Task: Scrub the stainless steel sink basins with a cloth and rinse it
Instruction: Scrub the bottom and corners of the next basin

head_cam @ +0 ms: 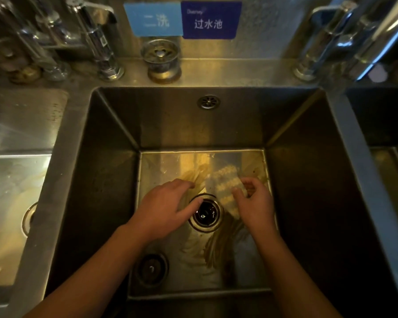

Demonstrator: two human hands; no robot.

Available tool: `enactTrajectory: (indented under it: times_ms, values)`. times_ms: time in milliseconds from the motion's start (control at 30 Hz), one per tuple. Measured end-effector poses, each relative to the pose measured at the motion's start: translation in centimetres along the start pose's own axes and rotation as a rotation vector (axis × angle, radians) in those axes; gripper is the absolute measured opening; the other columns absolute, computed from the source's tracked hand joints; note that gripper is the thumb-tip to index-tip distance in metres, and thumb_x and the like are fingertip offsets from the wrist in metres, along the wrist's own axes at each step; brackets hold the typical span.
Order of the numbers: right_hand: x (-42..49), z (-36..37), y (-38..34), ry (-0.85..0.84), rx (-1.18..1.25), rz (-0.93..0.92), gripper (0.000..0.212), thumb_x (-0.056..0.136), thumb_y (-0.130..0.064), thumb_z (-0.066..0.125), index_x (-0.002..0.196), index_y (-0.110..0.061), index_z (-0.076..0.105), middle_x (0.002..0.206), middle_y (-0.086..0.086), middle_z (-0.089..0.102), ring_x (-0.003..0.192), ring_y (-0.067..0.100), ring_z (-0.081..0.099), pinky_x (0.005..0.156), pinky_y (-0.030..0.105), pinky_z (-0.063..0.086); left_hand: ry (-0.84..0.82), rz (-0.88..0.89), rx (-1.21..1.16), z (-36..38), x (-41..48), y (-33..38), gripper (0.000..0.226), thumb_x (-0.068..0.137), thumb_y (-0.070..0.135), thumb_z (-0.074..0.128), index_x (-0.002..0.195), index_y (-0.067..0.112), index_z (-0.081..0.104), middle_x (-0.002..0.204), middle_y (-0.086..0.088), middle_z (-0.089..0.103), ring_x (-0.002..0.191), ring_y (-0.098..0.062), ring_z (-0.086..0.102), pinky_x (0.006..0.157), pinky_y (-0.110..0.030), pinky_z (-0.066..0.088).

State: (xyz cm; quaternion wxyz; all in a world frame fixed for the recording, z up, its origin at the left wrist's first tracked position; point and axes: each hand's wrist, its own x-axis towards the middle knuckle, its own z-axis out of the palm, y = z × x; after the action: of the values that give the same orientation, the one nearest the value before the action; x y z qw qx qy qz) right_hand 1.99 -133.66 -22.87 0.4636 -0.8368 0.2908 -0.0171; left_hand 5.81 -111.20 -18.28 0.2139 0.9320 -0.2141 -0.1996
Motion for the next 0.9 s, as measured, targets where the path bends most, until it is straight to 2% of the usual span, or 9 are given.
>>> enactTrajectory:
  times_ms: [133,233,333,533,633,733,800,900]
  values:
    - [1.9,0.2,-0.7,-0.005,-0.027,-0.043,0.02,0.085,-0.023,0.072,0.099,-0.032,0.061,0.09,-0.012,0.064,0.082,0.006,0.06,0.07,0.024,0.047,-0.018,0.008,0.022,-0.9,1.9,-0.5,0.071,0.087,0.076,0.024,0.133,0.031,0.052,0.13,0.008,0.06,0.111,-0.012,0.059,0.092,-0.035,0.049]
    - [4.0,0.8,-0.1,-0.007,-0.126,-0.066,0.027,0.085,-0.024,0.07,0.112,-0.026,0.065,0.108,-0.002,0.066,0.097,0.016,0.062,0.083,0.031,0.051,-0.035,0.022,0.057,-1.4,3.4,-0.9,0.075,0.085,0.078,0.022,0.134,0.03,0.052,0.131,0.006,0.06,0.114,-0.014,0.058,0.093,-0.036,0.048]
    - [4.8,0.9,1.4,0.031,-0.247,-0.064,0.037,0.084,-0.019,0.069,0.12,-0.019,0.064,0.121,0.007,0.061,0.108,0.024,0.059,0.09,0.028,0.044,-0.058,0.026,0.078,-1.3,4.2,-1.3,0.077,0.084,0.078,0.021,0.133,0.029,0.053,0.13,0.006,0.061,0.115,-0.016,0.057,0.094,-0.038,0.048]
    - [4.7,2.7,2.4,-0.057,-0.258,-0.116,0.036,0.08,-0.016,0.069,0.116,-0.02,0.066,0.114,0.004,0.066,0.105,0.024,0.062,0.093,0.04,0.051,-0.092,0.017,0.047,-0.7,5.1,-2.0,0.077,0.084,0.079,0.02,0.131,0.03,0.054,0.127,0.006,0.061,0.112,-0.014,0.058,0.092,-0.039,0.049]
    - [5.5,4.3,2.4,-0.09,-0.312,-0.112,0.039,0.082,-0.025,0.07,0.12,-0.025,0.063,0.122,0.0,0.062,0.11,0.022,0.059,0.095,0.042,0.051,-0.08,-0.002,0.014,-0.3,5.3,-2.0,0.075,0.083,0.078,0.021,0.131,0.03,0.054,0.127,0.008,0.061,0.111,-0.013,0.058,0.091,-0.037,0.049]
    - [6.9,5.6,2.9,-0.028,-0.318,-0.071,0.045,0.086,-0.03,0.069,0.129,-0.019,0.058,0.131,0.004,0.056,0.119,0.025,0.053,0.101,0.038,0.045,-0.072,0.006,-0.003,-0.1,5.6,-1.8,0.072,0.084,0.076,0.024,0.131,0.031,0.054,0.129,0.009,0.06,0.112,-0.013,0.058,0.09,-0.036,0.049]
    - [7.8,6.2,3.2,0.035,-0.282,-0.008,0.044,0.09,-0.032,0.065,0.13,-0.017,0.058,0.129,0.008,0.061,0.117,0.029,0.056,0.096,0.037,0.045,-0.071,0.015,-0.01,-0.1,5.9,-1.7,0.071,0.085,0.076,0.024,0.131,0.031,0.054,0.129,0.008,0.06,0.113,-0.013,0.057,0.091,-0.037,0.049]
    - [8.7,6.4,3.6,-0.024,-0.275,0.084,0.045,0.087,-0.036,0.069,0.127,-0.018,0.059,0.117,0.007,0.068,0.107,0.03,0.062,0.088,0.036,0.048,-0.067,0.014,-0.019,-0.1,6.2,-1.4,0.065,0.088,0.073,0.029,0.13,0.031,0.054,0.129,0.008,0.06,0.113,-0.014,0.057,0.091,-0.036,0.048]
